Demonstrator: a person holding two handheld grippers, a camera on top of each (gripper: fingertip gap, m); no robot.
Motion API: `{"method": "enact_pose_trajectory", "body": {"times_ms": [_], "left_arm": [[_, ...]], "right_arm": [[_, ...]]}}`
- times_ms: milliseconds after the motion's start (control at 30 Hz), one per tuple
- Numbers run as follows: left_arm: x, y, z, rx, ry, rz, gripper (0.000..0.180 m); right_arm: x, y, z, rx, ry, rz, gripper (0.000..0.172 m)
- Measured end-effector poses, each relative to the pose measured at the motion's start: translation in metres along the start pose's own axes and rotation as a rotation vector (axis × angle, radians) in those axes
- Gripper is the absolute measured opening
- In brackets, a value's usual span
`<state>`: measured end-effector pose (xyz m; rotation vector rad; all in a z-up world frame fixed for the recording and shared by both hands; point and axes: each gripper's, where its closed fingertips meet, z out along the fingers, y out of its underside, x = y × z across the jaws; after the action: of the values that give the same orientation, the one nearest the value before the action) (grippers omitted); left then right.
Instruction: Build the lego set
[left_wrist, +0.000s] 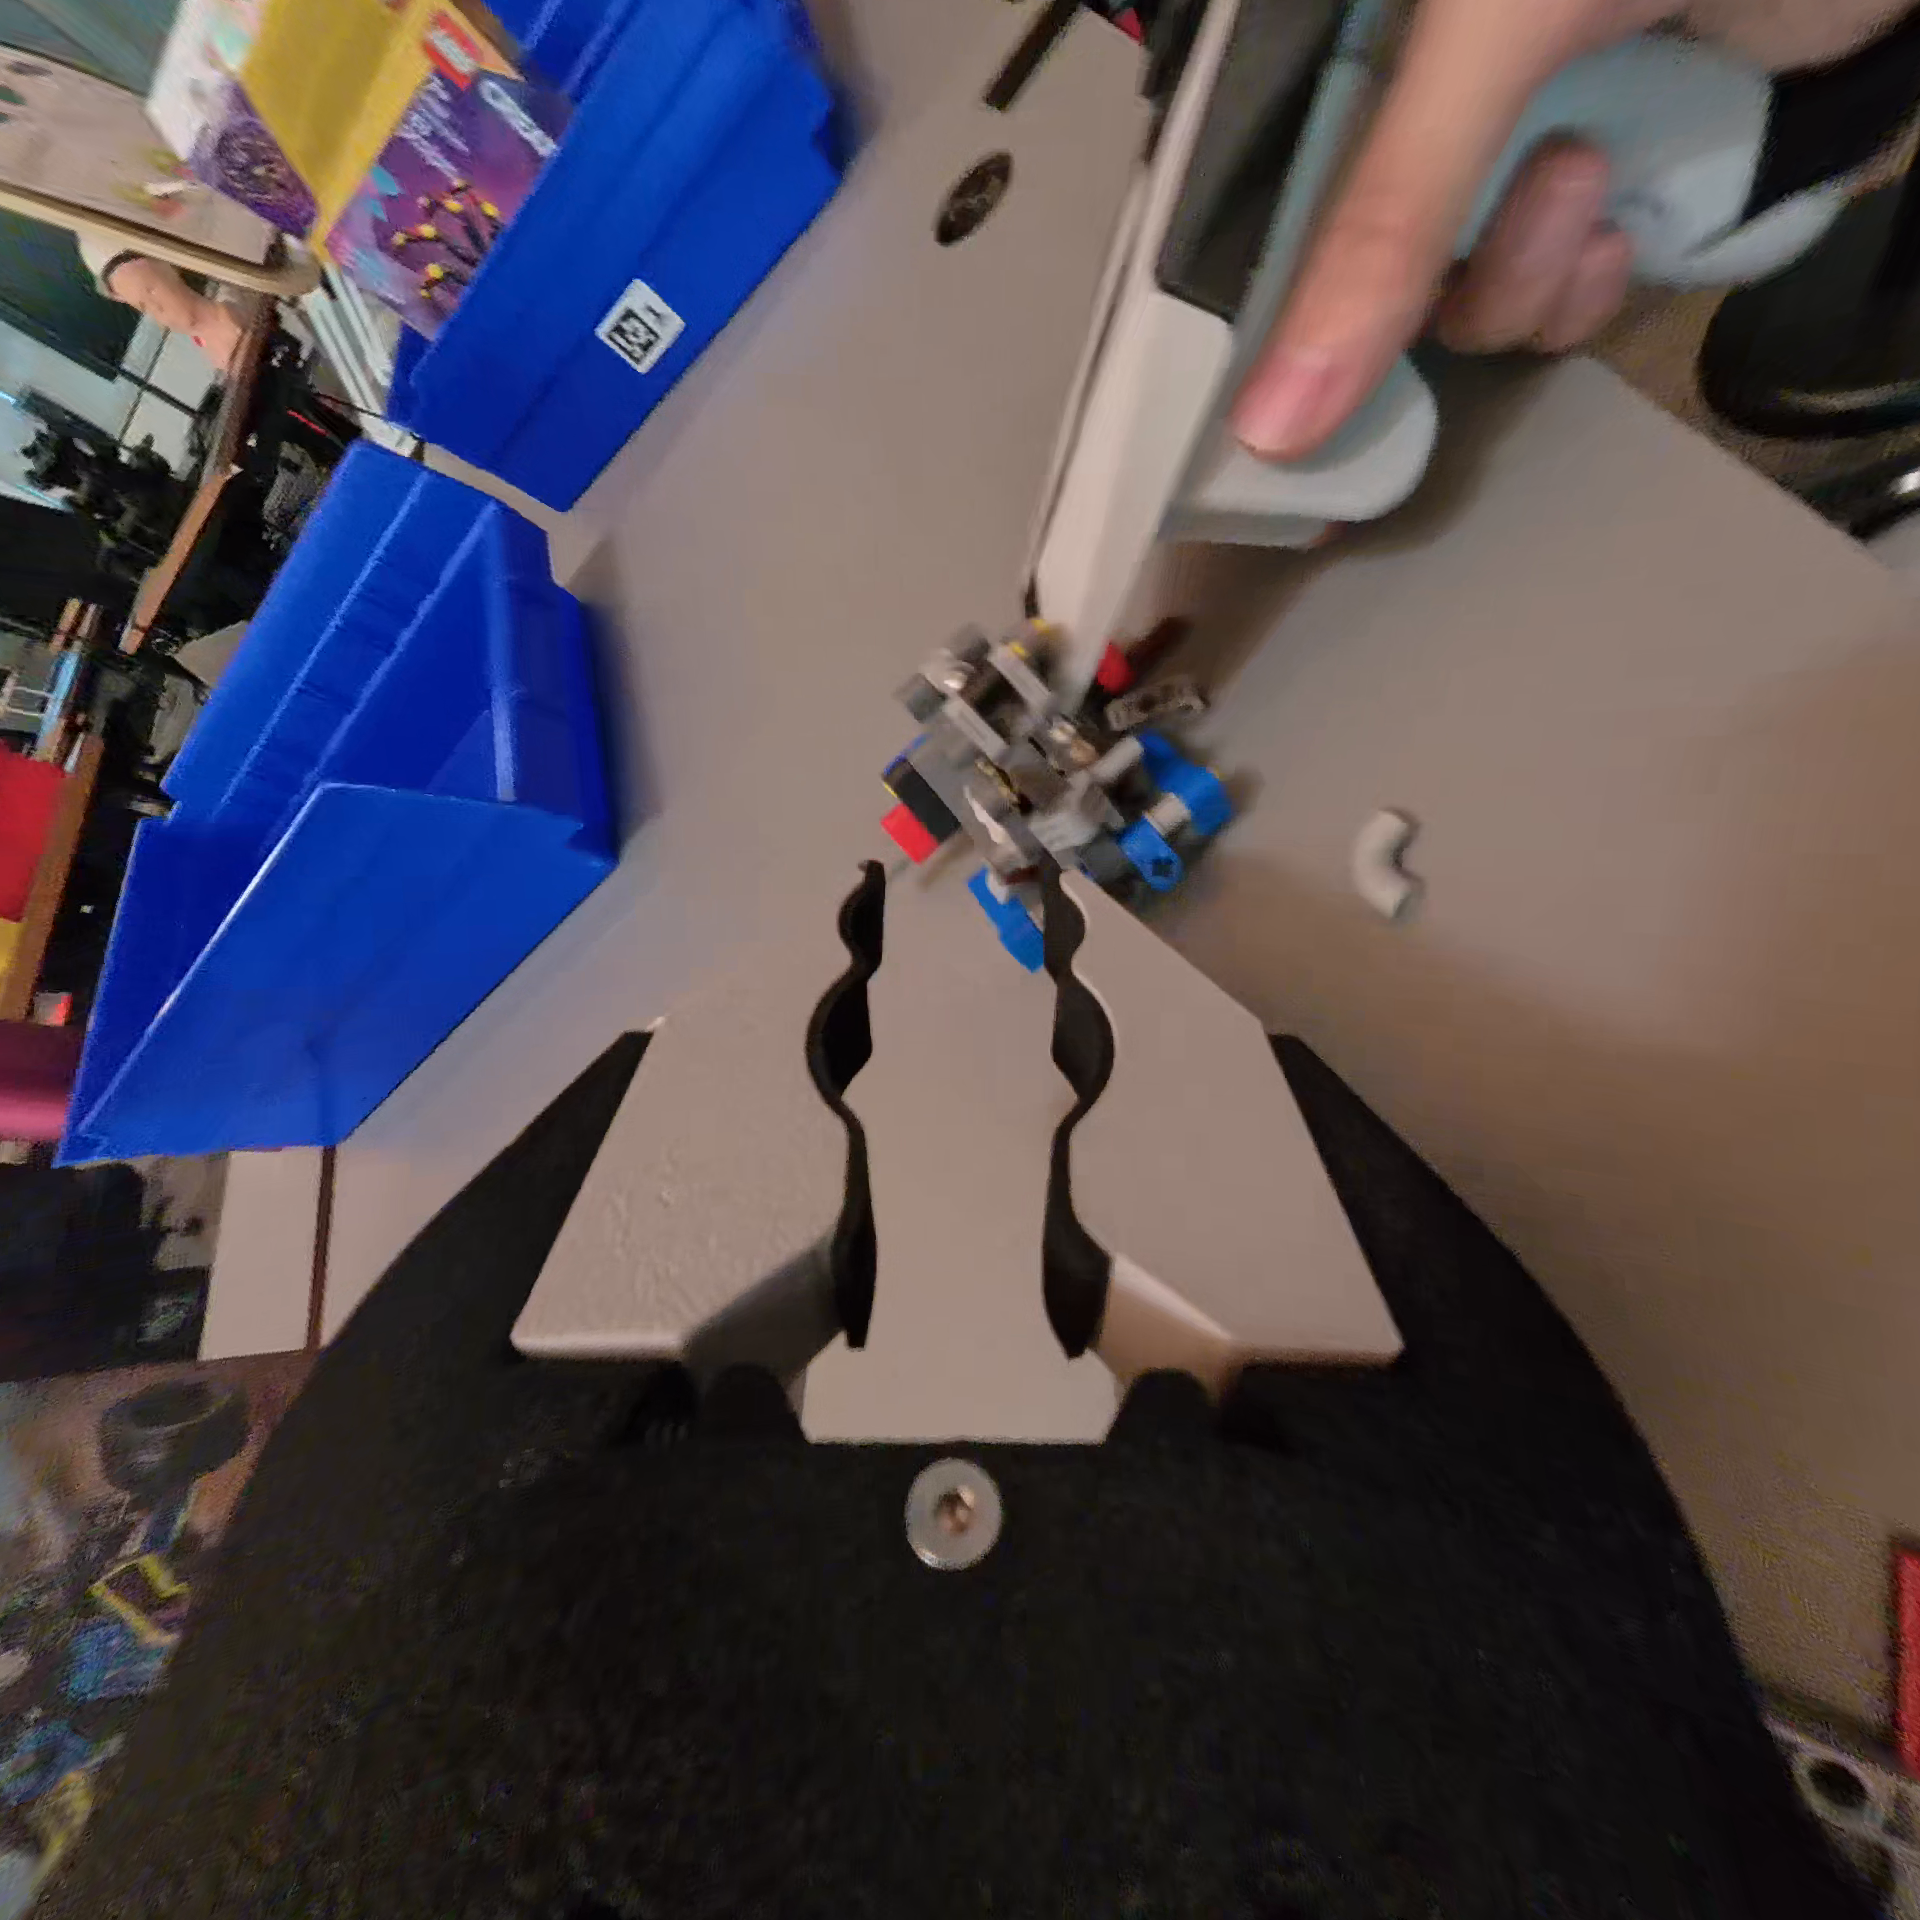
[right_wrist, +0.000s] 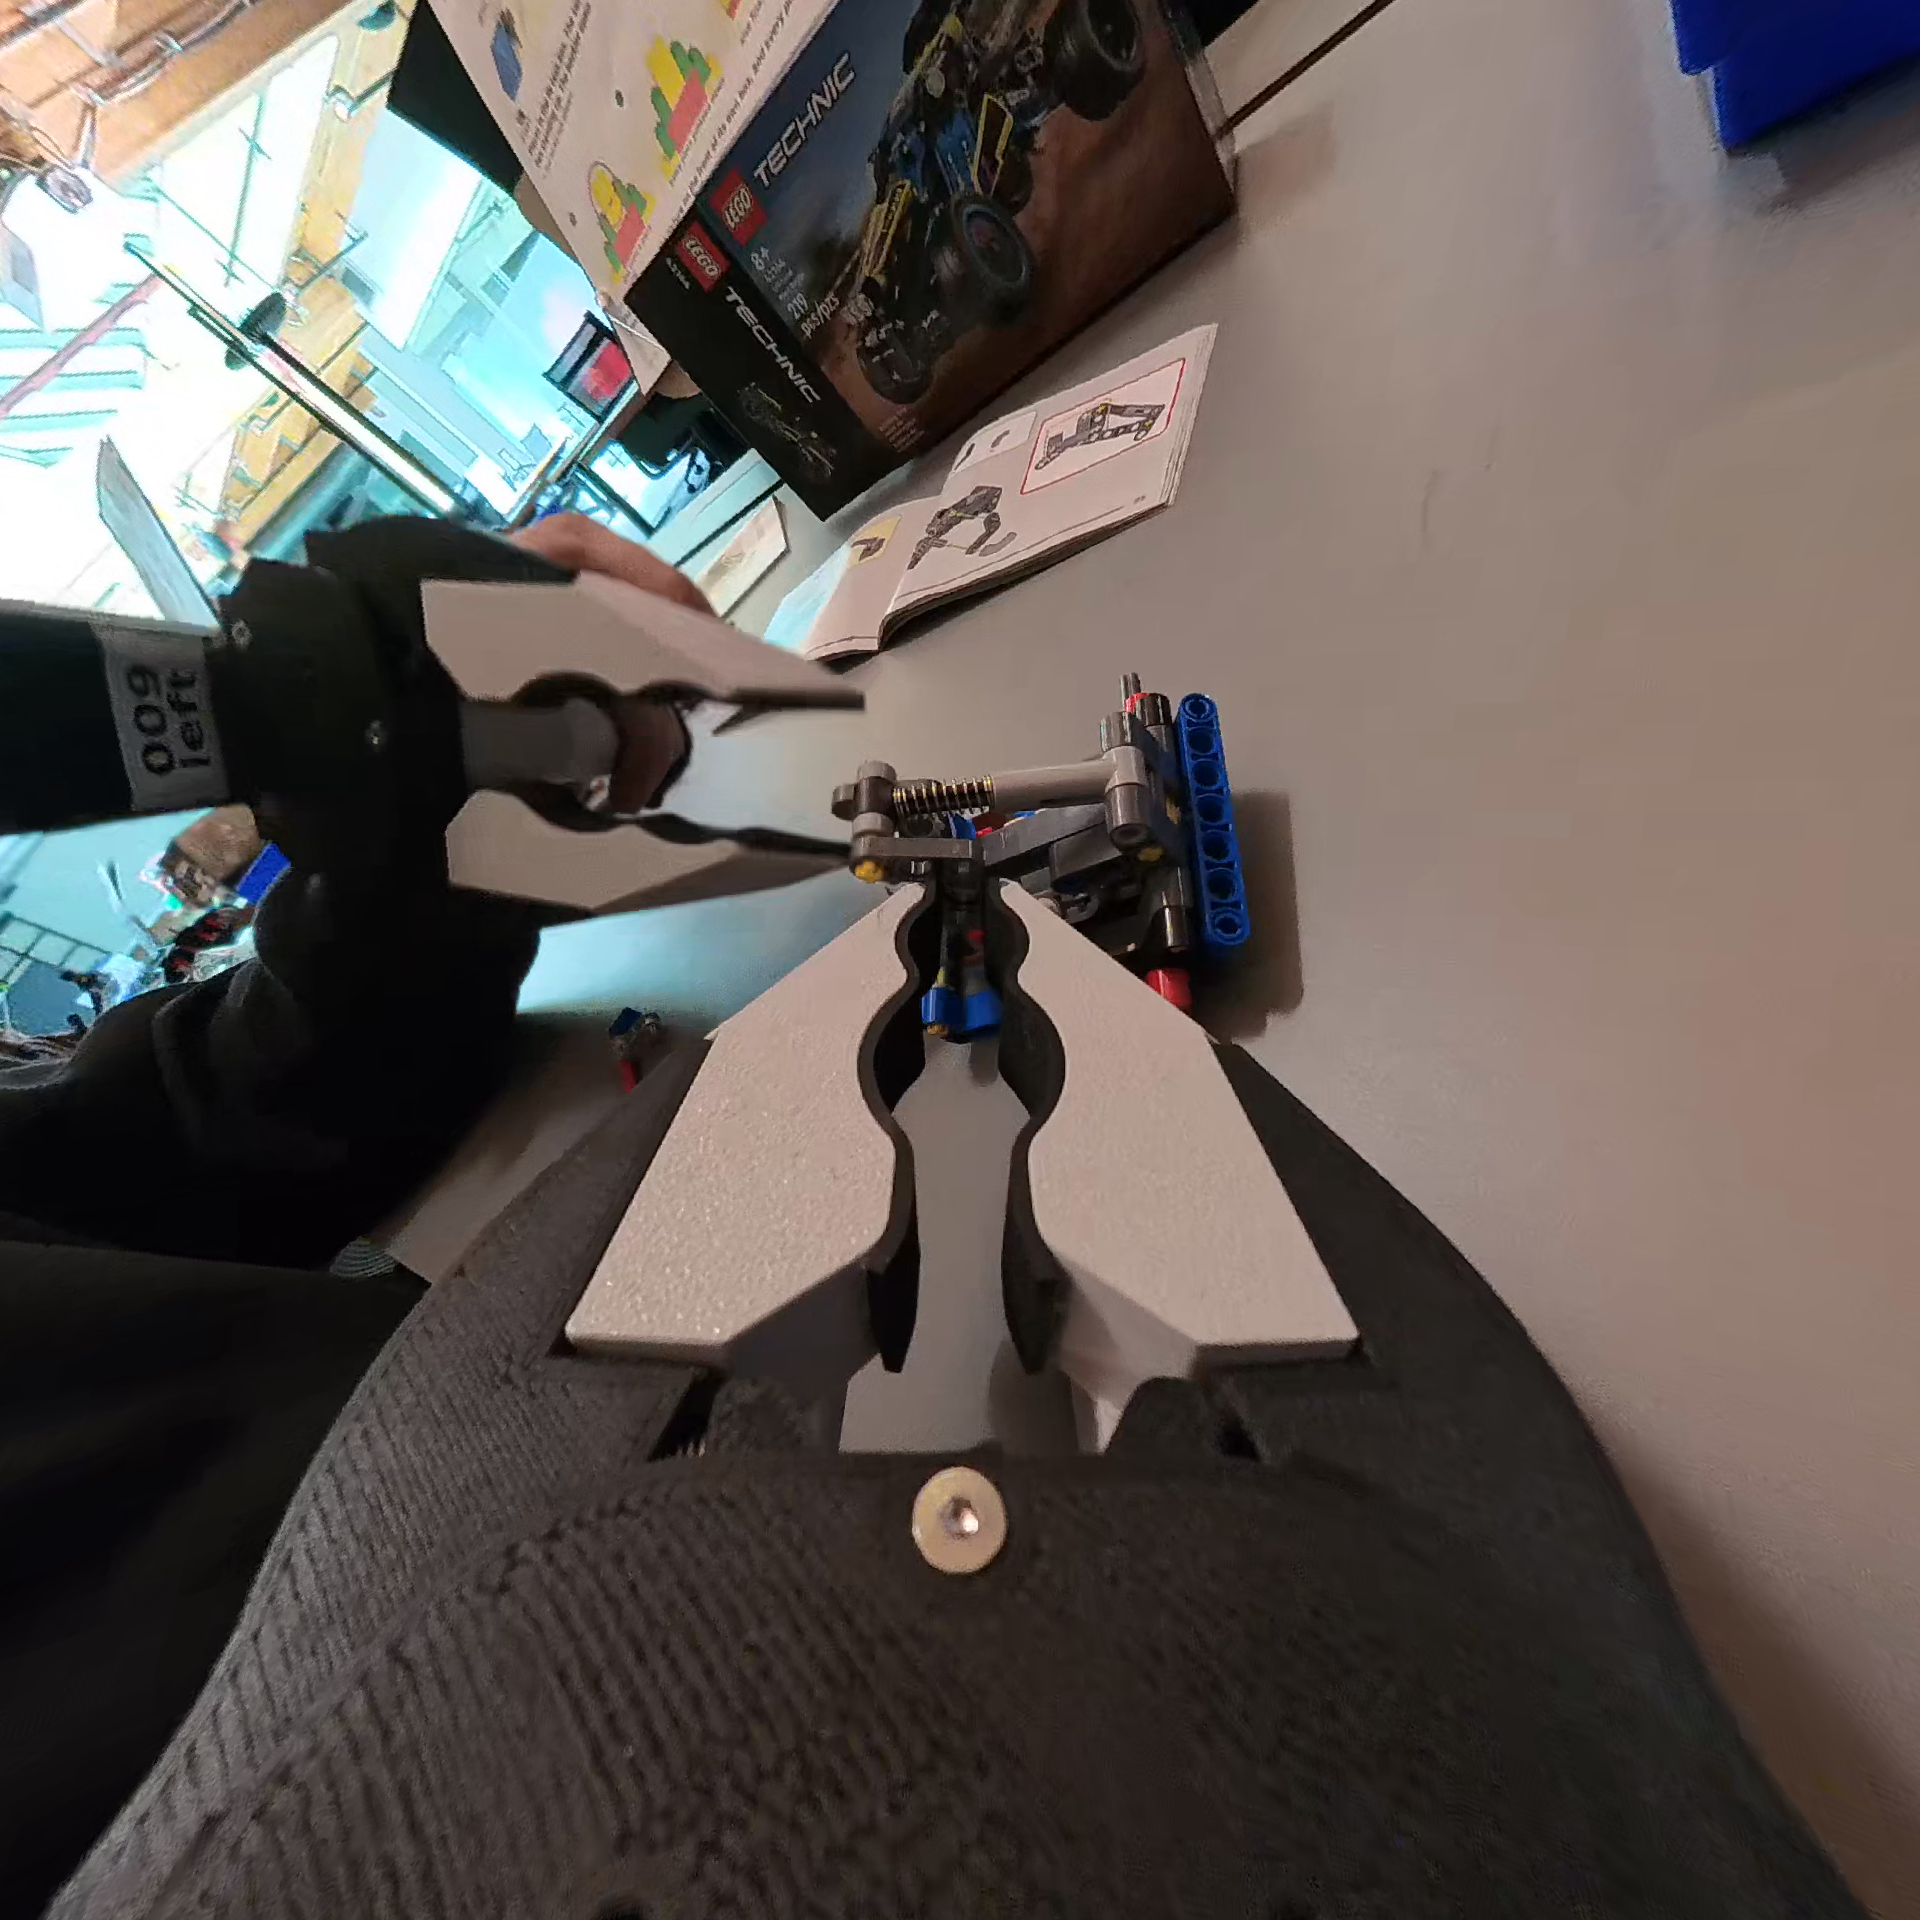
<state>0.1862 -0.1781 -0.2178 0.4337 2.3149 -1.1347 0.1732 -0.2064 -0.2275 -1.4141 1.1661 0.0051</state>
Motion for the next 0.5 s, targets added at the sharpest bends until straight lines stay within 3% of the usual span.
{"method": "enact_pose_trajectory", "body": {"times_ms": [133,367,500], "left_arm": [[0.007,-0.021,0.001,0.123,0.057,-0.010,0.028],[0.041,0.013,-0.003,-0.030,0.180,0.109,0.021],[0.025,-0.005,-0.009,0.041,0.080,0.102,0.026]], "right_arm": [[0.000,0.000,0.000,-0.003,-0.002,-0.001,0.005],[0.000,0.001,0.000,-0.007,-0.002,-0.003,0.005],[0.000,0.003,0.002,-0.020,0.004,-0.014,0.005]]}}
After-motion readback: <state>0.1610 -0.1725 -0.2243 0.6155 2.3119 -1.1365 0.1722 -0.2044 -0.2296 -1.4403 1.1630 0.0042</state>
